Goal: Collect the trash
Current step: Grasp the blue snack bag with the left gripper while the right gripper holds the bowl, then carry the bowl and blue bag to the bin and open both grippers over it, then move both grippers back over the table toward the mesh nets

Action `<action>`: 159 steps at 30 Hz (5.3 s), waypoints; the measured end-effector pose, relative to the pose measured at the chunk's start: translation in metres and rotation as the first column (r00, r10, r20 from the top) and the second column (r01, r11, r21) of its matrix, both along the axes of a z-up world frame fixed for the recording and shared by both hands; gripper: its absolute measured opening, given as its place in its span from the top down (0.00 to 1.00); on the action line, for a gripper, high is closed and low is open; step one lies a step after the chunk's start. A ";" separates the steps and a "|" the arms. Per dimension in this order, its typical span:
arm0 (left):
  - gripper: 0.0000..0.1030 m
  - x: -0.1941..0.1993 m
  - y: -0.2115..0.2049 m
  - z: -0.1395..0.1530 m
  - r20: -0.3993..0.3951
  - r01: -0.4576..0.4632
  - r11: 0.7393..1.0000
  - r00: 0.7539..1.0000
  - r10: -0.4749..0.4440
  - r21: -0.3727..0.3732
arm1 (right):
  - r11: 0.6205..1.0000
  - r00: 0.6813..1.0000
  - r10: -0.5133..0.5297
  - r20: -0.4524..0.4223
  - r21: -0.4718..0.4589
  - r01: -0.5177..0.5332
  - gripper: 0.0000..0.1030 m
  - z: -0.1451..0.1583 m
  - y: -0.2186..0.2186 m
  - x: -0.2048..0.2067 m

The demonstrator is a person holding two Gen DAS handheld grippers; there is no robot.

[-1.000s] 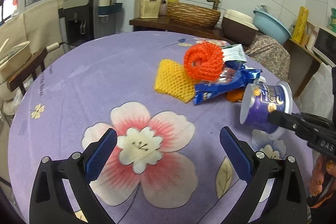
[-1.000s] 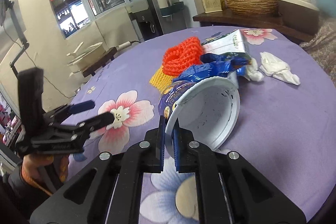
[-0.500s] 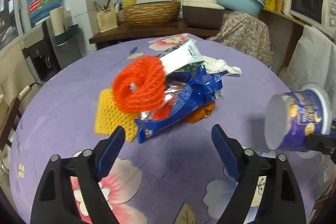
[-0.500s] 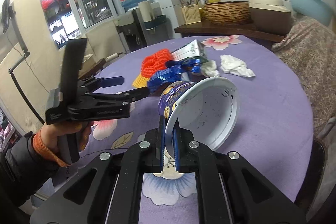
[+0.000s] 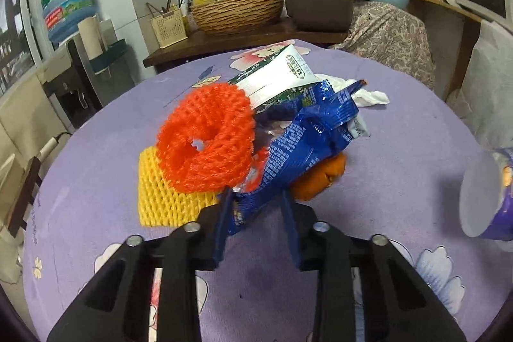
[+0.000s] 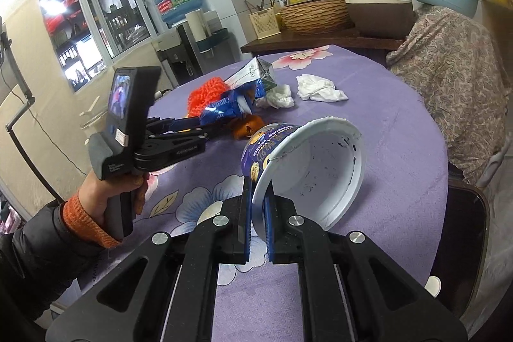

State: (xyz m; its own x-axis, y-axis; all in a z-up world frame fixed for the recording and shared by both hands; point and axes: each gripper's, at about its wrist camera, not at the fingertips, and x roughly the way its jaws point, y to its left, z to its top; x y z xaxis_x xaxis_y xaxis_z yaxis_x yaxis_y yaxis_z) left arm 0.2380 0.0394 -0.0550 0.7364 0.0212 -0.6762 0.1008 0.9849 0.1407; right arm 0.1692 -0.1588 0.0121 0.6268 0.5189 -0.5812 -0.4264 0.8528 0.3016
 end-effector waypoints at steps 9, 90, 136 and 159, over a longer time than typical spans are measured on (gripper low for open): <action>0.87 -0.032 0.019 0.012 -0.003 0.004 0.984 1.000 -0.004 -0.175 | 1.000 1.000 0.016 -0.008 0.025 -0.016 0.93 -0.005 0.003 0.000; 0.88 -0.038 -0.331 -0.044 -0.091 0.418 0.890 0.894 -0.438 -0.181 | 0.823 0.799 -0.567 -0.200 -0.153 0.546 0.25 -0.151 -0.230 -0.043; 0.11 -0.089 -0.119 0.055 0.166 0.206 0.956 0.971 -0.173 -0.211 | 0.889 0.924 -0.360 0.127 -0.255 0.381 0.09 -0.031 -0.107 -0.053; 0.11 -0.078 0.065 0.032 0.096 -0.174 0.961 0.976 0.198 -0.216 | 0.972 0.995 -0.001 0.102 -0.233 0.025 0.09 0.007 0.045 0.018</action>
